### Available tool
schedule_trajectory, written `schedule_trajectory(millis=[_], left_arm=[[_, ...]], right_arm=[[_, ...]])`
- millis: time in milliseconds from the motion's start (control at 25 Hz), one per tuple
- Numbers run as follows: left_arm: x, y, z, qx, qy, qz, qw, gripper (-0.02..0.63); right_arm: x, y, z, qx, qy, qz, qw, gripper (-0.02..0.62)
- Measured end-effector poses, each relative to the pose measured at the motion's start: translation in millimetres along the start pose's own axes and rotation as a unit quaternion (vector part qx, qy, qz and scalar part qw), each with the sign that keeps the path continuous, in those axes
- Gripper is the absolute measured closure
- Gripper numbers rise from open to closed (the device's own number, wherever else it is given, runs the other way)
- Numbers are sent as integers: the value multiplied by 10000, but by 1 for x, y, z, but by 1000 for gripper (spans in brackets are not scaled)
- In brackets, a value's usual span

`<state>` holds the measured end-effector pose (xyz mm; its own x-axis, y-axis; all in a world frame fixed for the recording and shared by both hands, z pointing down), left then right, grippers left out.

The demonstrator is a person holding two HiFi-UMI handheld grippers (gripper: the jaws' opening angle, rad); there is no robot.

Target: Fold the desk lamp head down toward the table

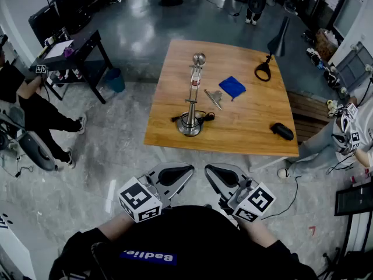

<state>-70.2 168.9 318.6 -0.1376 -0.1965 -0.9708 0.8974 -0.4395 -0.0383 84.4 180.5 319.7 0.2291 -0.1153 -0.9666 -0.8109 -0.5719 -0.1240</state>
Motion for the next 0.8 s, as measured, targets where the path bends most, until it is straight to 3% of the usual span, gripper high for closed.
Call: schedule_trajectory(millis=[520, 800], left_arm=[[-9, 9, -6, 48, -29, 48, 10000, 597], [-11, 24, 2, 308, 154, 91, 9994, 597]], right_arm=[[-1, -7, -5, 180, -35, 38, 9998, 589], [7, -11, -22, 393, -167, -80, 9991, 589]])
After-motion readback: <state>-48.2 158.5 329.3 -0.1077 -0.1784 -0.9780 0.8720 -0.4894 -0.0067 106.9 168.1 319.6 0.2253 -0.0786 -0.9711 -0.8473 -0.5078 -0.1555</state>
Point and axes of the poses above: the fingertips, and each gripper's own axes: y forward along the fingers, z to its left, x out of its top, the point moved 7 cm from there along -y, backward along the fingers, and after that the axes turned 6 degrees about -z, right-handed, at the moved point
